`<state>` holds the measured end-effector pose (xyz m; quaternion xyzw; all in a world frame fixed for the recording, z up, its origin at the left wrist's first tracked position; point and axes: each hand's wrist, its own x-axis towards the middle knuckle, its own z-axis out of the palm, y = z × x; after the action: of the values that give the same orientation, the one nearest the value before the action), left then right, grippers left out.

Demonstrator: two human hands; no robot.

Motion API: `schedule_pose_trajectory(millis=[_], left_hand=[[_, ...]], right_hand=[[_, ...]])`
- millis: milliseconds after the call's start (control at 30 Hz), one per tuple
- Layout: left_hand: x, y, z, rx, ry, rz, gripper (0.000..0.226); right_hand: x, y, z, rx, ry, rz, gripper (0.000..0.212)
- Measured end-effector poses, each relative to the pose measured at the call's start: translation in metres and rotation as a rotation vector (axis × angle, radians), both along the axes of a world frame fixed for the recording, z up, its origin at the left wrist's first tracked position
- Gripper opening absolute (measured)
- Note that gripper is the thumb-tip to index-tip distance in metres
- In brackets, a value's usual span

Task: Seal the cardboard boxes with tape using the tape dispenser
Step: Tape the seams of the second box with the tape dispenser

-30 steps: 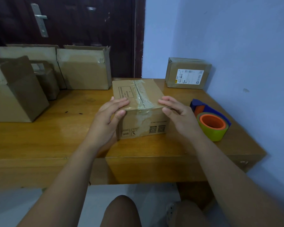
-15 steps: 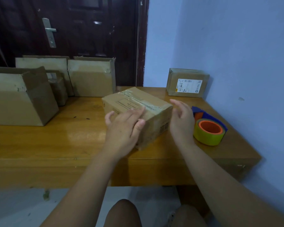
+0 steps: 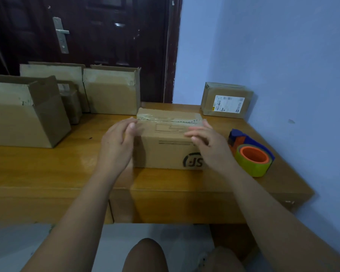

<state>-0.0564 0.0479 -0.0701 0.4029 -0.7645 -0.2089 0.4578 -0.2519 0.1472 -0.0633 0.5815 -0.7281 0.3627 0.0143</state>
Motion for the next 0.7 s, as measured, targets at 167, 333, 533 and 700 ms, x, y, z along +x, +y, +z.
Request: schedule_pose_trajectory(millis=[167,333,533,700], left_hand=[[-0.008,0.008,-0.01,0.096,-0.207,-0.15,0.043],[-0.024,0.024,-0.027,-0.077,-0.1,-0.079,0.034],[-0.034,0.001,-0.013,-0.123,-0.231,-0.101,0.057],[-0.033,-0.012,-0.003,-0.241,-0.457,-0.089,0.054]], right_hand=[[-0.011,-0.005,0.005,-0.143,-0.047,-0.379,0.03],[0.012,-0.001,-0.001,0.015,-0.004,-0.315,0.048],[0.023,-0.004,-0.02,0.076,0.072,-0.198,0.07],[0.006,-0.003,-0.02,0.055,-0.107,-0.037,0.049]])
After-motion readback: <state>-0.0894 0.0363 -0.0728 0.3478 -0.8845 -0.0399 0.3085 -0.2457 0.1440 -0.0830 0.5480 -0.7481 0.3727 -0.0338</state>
